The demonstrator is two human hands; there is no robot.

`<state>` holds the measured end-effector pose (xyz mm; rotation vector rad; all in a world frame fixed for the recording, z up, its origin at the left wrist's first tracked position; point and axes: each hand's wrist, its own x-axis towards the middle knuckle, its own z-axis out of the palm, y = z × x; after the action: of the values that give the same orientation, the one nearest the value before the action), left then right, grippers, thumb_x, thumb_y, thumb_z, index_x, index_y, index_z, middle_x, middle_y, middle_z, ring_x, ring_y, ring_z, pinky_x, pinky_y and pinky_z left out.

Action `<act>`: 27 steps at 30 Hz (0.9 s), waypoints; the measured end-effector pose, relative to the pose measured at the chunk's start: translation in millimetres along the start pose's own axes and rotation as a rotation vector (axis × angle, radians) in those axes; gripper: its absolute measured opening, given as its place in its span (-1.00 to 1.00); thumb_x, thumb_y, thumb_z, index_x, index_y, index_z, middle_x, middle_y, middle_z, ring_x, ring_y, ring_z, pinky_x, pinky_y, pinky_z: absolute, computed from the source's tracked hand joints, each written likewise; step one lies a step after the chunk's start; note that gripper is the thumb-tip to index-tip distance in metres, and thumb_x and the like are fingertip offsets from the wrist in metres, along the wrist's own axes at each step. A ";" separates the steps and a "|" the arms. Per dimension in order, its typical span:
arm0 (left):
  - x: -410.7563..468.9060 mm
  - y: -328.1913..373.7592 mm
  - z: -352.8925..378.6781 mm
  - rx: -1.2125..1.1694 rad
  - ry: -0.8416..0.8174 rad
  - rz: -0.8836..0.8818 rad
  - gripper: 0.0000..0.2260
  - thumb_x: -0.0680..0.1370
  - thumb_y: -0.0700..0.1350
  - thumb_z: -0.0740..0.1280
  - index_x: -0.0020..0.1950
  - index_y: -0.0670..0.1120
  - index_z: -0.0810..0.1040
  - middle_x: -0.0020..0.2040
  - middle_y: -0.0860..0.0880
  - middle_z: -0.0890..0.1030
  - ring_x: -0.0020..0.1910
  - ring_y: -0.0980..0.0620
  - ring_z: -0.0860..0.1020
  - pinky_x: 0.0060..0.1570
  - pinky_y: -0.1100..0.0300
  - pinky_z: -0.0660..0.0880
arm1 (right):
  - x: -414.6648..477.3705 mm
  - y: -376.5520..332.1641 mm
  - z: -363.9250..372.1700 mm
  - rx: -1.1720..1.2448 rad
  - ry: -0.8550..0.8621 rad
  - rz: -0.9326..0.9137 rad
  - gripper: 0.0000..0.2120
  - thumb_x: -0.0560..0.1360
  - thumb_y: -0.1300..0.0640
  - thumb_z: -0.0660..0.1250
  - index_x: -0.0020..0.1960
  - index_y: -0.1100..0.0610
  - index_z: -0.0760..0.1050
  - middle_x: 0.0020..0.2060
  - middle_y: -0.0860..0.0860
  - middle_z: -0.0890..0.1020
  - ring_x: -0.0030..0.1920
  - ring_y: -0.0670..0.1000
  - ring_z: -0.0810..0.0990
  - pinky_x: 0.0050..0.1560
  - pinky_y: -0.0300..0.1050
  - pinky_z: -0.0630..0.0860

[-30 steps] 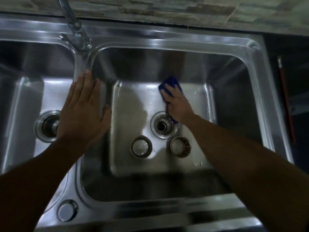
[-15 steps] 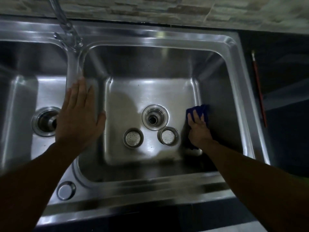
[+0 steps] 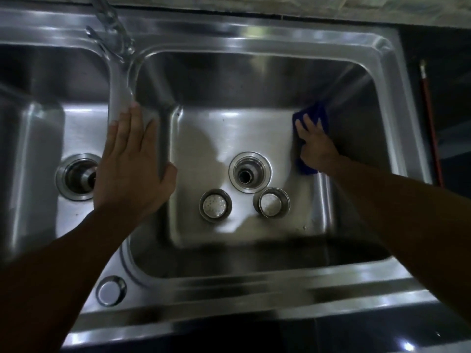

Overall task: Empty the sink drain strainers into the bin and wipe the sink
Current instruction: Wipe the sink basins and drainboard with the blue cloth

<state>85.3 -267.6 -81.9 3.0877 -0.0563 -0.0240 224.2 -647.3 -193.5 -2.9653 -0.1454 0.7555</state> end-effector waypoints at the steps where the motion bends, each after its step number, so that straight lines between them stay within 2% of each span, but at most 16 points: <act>1: 0.4 0.0 -0.4 0.000 -0.001 0.000 -0.28 0.51 0.12 0.08 0.57 -0.26 0.13 0.60 -0.33 0.04 0.60 -0.26 0.02 0.57 -0.15 0.01 | -7.6 1.3 2.0 0.020 -0.013 0.004 -0.22 0.51 0.33 0.22 0.63 0.03 -0.03 0.63 0.00 -0.10 0.60 0.24 -0.14 0.56 0.22 0.07; 6: -1.3 -1.1 -0.7 -0.002 0.000 0.015 -0.26 0.50 0.14 0.06 0.57 -0.26 0.12 0.60 -0.33 0.01 0.60 -0.27 0.01 0.57 -0.16 0.01 | -71.4 3.1 25.4 0.055 -0.087 0.028 -0.20 0.50 0.33 0.25 0.63 -0.02 0.00 0.63 -0.04 -0.09 0.61 0.22 -0.12 0.56 0.11 0.13; 9: -2.1 -1.1 0.7 -0.023 0.004 0.024 -0.26 0.47 0.13 0.07 0.56 -0.27 0.16 0.60 -0.33 0.02 0.59 -0.28 0.02 0.57 -0.15 -0.01 | -101.6 5.0 31.7 -0.054 -0.209 0.034 -0.17 0.50 0.27 0.30 0.63 -0.01 -0.03 0.63 -0.01 -0.11 0.60 0.24 -0.09 0.56 0.08 0.15; 12: -4.2 -1.4 2.5 -0.023 0.000 0.018 -0.26 0.48 0.14 0.07 0.56 -0.25 0.16 0.61 -0.32 0.00 0.60 -0.27 0.00 0.58 -0.13 -0.04 | -122.4 3.0 29.8 -0.192 -0.318 0.045 -0.23 0.54 0.18 0.30 0.63 -0.04 0.00 0.63 -0.02 -0.06 0.58 0.26 0.07 0.52 0.06 0.22; 15: -4.9 -1.3 3.2 -0.020 -0.004 0.023 -0.26 0.49 0.15 0.09 0.56 -0.27 0.16 0.61 -0.32 -0.02 0.60 -0.27 -0.02 0.58 -0.13 -0.05 | -135.0 -1.2 22.8 -0.368 -0.418 0.010 -0.33 0.57 0.02 0.30 0.60 -0.07 0.11 0.60 0.02 0.11 0.51 0.20 0.25 0.47 0.03 0.32; 18: -6.0 0.1 2.4 -0.019 -0.019 0.014 -0.25 0.49 0.16 0.08 0.57 -0.26 0.14 0.61 -0.31 -0.04 0.60 -0.25 -0.04 0.58 -0.13 -0.06 | -139.2 -6.6 14.6 -0.430 -0.497 -0.035 -0.45 0.54 -0.02 0.33 0.51 -0.05 0.32 0.46 0.06 0.38 0.41 0.13 0.41 0.39 -0.01 0.43; 20: -6.8 0.2 2.3 0.008 -0.025 0.012 -0.25 0.51 0.17 0.08 0.57 -0.26 0.11 0.61 -0.31 -0.05 0.61 -0.25 -0.06 0.58 -0.12 -0.06 | -140.6 -8.4 12.2 -0.453 -0.517 -0.070 -0.52 0.53 -0.03 0.33 0.44 -0.03 0.41 0.37 0.07 0.47 0.34 0.12 0.47 0.34 -0.03 0.48; 23: -8.1 13.6 2.0 0.033 -0.039 0.061 -0.25 0.51 0.11 0.15 0.59 -0.26 0.06 0.61 -0.31 0.00 0.61 -0.25 -0.03 0.57 -0.16 -0.05 | -142.9 -4.1 16.0 -0.456 -0.520 -0.096 -0.47 0.56 0.03 0.30 0.51 0.00 0.34 0.45 0.09 0.39 0.41 0.15 0.40 0.41 -0.02 0.39; 27: -6.6 80.9 19.6 -0.018 -0.200 0.303 -0.32 0.47 0.06 0.17 0.56 -0.18 0.23 0.59 -0.24 0.16 0.59 -0.23 0.10 0.57 -0.12 -0.05 | -141.9 6.3 19.3 -0.368 -0.476 -0.069 -0.37 0.62 0.14 0.23 0.62 0.00 0.08 0.62 0.04 0.06 0.54 0.17 0.22 0.53 -0.03 0.18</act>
<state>75.5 -349.1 -97.1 3.0105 -0.5266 -0.3169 91.4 -668.3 -143.8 -3.0116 -0.4564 1.5635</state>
